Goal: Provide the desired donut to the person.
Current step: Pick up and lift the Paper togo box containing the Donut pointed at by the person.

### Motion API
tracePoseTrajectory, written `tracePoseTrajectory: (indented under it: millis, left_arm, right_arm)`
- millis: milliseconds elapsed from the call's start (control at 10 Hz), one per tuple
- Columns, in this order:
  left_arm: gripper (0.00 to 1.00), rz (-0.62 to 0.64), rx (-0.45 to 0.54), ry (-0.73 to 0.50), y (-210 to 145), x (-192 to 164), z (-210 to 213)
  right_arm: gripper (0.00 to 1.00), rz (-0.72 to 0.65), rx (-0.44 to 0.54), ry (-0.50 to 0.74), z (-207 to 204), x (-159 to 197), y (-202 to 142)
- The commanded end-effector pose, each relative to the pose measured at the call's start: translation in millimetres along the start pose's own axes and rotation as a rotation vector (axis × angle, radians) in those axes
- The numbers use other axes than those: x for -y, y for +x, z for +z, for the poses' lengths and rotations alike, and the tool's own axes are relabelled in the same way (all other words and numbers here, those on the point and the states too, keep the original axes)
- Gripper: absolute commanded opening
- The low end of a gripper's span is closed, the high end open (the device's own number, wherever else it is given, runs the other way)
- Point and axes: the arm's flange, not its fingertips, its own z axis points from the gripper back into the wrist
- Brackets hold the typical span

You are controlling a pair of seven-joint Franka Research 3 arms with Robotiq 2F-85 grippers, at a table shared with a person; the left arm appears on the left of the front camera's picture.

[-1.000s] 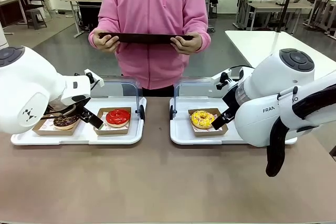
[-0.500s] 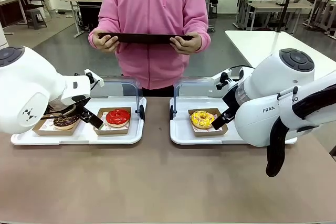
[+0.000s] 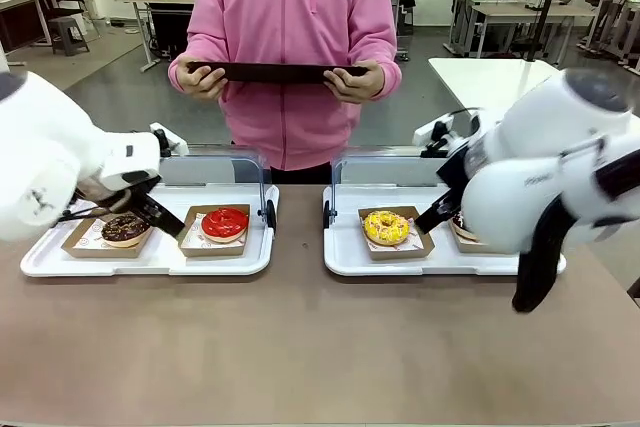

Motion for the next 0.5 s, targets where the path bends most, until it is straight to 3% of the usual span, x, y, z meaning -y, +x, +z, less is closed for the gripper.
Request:
tracePoseTrajectory:
  millis: [0, 400]
  left_arm:
    - [1.00, -0.032, 0.043, -0.125, -53.3, -22.5, 69.0]
    - [1.00, -0.090, 0.172, -0.225, -121.3, -37.5, 128.6]
  right_arm:
    - [1.00, 0.099, 0.034, 0.114, 80.2, 38.7, -50.5]
    - [1.00, 0.194, 0.252, 0.264, 155.4, 76.0, -108.1]
